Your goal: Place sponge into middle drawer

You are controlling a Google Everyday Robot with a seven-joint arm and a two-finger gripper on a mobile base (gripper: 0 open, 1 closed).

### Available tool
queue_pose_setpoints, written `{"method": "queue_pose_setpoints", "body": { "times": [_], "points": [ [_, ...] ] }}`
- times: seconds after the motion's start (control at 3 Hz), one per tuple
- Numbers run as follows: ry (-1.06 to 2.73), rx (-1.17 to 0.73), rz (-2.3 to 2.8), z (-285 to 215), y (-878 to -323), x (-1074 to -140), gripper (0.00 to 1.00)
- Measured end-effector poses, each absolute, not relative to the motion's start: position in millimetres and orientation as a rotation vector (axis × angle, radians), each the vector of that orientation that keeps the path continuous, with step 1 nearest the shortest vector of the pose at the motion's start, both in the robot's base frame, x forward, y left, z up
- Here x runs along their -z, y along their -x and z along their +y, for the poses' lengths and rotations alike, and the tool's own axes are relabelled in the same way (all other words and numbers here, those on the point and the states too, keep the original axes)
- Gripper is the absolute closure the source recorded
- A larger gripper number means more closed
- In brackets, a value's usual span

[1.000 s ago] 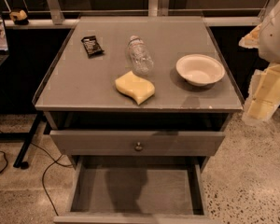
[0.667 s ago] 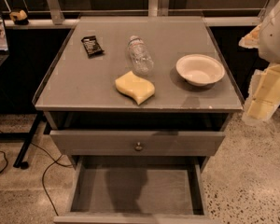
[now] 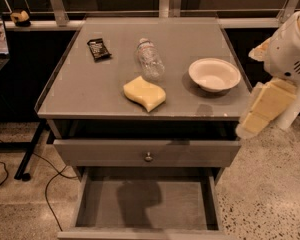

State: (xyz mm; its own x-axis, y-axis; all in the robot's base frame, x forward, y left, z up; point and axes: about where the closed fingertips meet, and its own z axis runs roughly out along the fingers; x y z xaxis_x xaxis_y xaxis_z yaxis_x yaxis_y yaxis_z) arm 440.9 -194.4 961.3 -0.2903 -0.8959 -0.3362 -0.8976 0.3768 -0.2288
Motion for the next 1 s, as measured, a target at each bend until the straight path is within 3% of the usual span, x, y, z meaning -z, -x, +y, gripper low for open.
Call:
{"method": "queue_pose_setpoints", "body": {
  "times": [0.67, 1.0],
  "points": [
    [1.297, -0.122, 2.284, -168, -450, -937, 0.0],
    [1.196, -0.104, 2.364, -182, -444, -935, 0.0]
  ]
}}
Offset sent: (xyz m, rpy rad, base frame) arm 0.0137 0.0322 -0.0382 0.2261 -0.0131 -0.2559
